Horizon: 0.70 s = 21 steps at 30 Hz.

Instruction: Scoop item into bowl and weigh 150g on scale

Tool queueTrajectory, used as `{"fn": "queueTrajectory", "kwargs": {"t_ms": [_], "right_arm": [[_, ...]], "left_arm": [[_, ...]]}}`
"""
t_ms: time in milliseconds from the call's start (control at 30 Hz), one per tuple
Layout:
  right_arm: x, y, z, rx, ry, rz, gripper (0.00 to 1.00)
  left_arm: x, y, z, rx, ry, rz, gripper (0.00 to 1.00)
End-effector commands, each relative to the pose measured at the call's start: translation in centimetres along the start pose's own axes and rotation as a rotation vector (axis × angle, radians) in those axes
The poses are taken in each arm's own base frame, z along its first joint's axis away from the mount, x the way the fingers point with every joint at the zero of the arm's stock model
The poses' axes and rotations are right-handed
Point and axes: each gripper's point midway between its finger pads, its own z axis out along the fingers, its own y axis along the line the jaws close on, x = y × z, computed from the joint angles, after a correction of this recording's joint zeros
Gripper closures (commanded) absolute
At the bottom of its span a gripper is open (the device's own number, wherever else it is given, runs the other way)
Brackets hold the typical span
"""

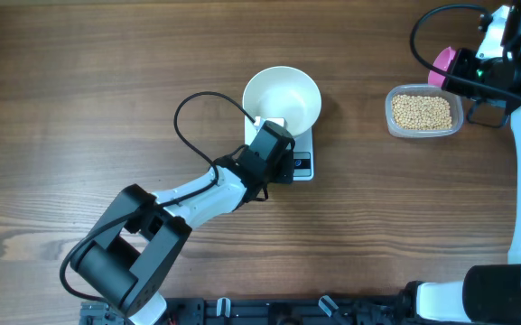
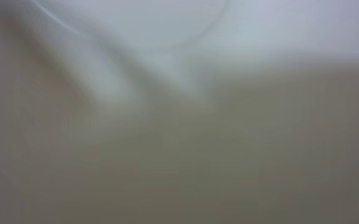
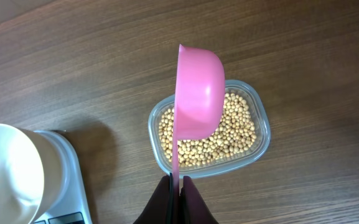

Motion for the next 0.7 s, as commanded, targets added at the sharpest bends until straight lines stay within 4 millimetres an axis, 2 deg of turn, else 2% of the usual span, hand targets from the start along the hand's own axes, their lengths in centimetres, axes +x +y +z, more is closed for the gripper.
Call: {"fn": "queueTrajectory", "kwargs": {"t_ms": [0,667], "right_arm": [[-0.5,0.26,-0.45,-0.017,-0.019,0.009,0.96],[-0.68,0.28,-0.45,-0.018,-0.026,0.007,0.96]], "left_arm": [[1.46,1.04,0.83,-0.023,0.053,-0.006,0.96],[2.14,0.94,0.78,-0.013,0.085,0.0,0.96]]}}
